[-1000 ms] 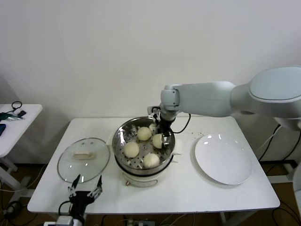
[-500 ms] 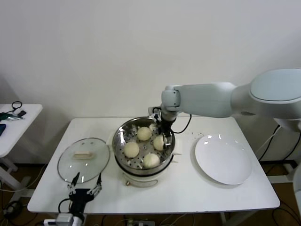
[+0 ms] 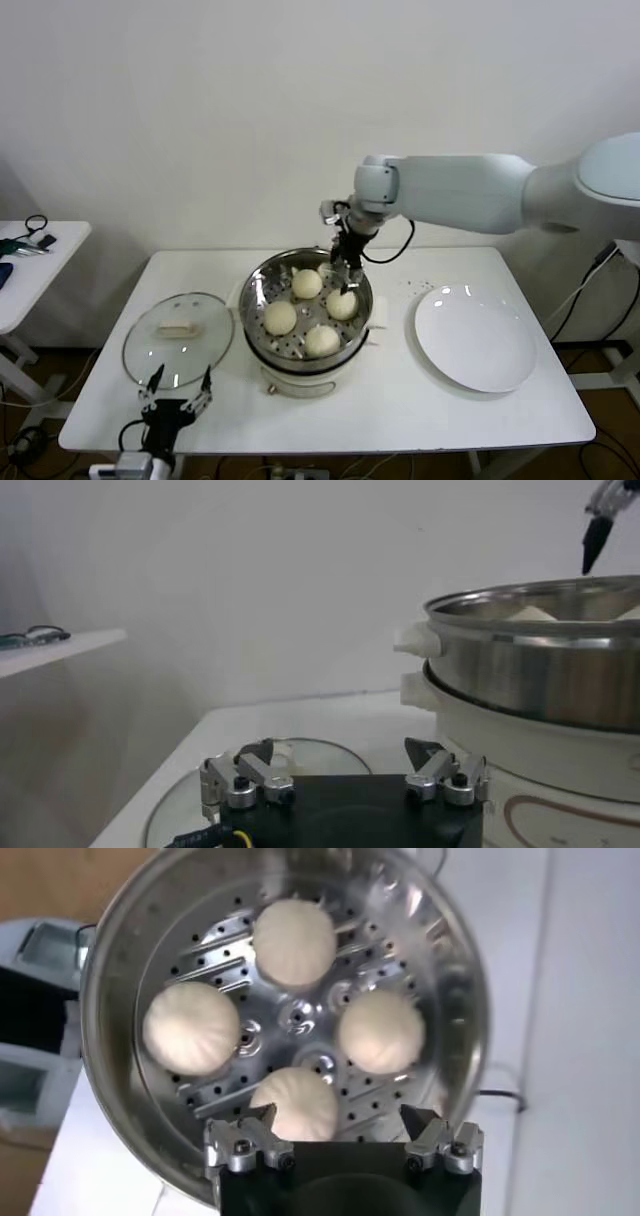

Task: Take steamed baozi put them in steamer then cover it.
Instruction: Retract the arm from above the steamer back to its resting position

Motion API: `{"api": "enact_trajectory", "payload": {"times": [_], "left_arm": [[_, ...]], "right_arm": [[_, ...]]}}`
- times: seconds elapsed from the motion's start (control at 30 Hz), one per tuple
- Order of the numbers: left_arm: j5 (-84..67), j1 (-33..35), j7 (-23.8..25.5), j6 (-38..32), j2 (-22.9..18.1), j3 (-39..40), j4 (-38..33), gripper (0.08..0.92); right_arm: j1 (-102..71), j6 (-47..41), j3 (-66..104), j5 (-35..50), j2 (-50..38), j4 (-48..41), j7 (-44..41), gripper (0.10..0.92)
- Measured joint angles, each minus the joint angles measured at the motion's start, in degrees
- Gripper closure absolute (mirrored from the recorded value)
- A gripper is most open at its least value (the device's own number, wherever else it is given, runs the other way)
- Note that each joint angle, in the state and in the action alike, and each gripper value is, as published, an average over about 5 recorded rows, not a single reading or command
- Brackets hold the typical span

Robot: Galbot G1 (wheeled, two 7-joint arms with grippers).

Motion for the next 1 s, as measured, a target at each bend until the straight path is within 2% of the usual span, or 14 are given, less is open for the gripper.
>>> {"api": "enact_trajectory", "payload": {"times": [0.23, 0.47, 1.0], "left_arm": [[0.38, -0.01, -0.57, 0.18, -0.02, -0.45, -0.28, 0.177], [0.52, -0.15, -1.1, 0.8, -0.08, -1.0, -1.18, 0.177], [4.46, -0.71, -0.45, 2.58, -1.61, -3.24, -3.03, 0.177]], "right_arm": [[1.29, 5.5, 1.67, -0.87, -6.35, 3.15, 5.35, 0.203], [-2.07, 10.49, 7.02, -4.39, -15.08, 7.15, 14.68, 0.203], [-30.1, 16.07, 38.41, -14.09, -32.09, 13.67, 32.85, 0.203]]}}
